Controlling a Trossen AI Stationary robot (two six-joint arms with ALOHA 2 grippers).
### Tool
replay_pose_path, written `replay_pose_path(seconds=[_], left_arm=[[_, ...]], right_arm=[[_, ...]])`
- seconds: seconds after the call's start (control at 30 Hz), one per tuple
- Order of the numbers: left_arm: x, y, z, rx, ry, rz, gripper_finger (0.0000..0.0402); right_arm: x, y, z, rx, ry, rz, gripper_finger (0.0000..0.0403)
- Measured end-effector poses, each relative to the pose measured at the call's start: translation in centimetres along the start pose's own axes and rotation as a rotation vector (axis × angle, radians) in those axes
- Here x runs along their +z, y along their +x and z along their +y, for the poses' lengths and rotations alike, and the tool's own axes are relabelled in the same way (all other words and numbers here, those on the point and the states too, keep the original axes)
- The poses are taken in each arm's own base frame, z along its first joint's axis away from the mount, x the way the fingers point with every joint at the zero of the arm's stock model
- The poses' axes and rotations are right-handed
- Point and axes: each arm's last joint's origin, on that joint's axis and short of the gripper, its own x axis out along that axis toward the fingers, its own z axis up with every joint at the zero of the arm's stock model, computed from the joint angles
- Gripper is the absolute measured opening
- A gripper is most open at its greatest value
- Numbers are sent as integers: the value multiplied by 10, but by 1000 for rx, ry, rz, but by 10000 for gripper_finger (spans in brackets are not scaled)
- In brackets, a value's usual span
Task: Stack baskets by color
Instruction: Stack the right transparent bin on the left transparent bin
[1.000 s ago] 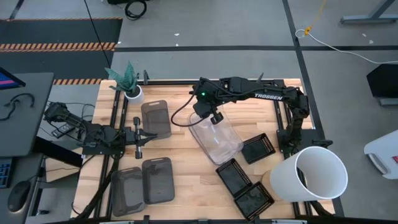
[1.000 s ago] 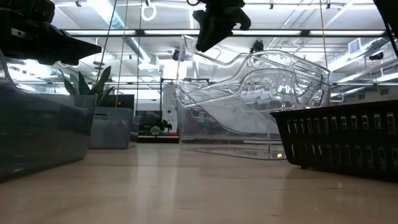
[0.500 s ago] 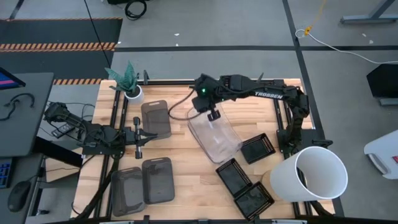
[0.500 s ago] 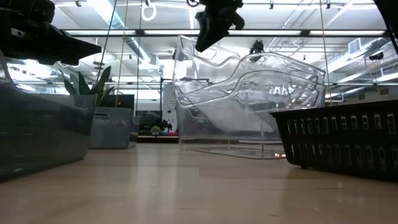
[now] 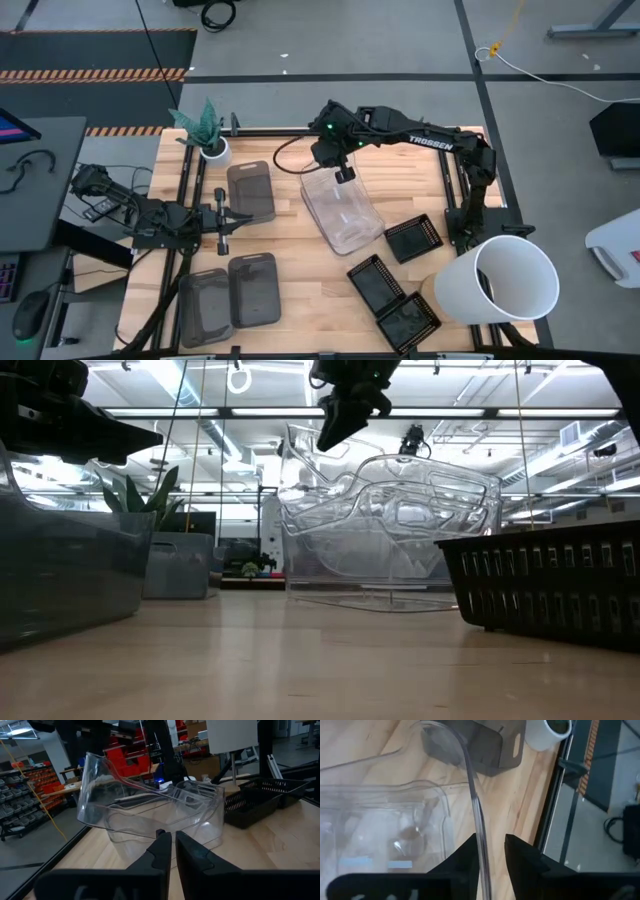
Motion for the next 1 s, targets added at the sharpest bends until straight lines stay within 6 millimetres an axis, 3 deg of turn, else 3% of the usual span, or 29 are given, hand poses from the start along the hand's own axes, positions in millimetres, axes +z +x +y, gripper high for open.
replay_pose_path(seconds=[0.23, 0.7, 1.0], left_arm=[[0, 0, 0, 0, 0, 0, 31], [0, 0, 0, -1, 0, 0, 34], [0, 0, 0, -1, 0, 0, 26]], right_arm=[[0, 0, 0, -3, 104, 7, 81], [10, 0, 11, -19, 127, 6, 149], [19, -37, 23, -66, 155, -40, 186]])
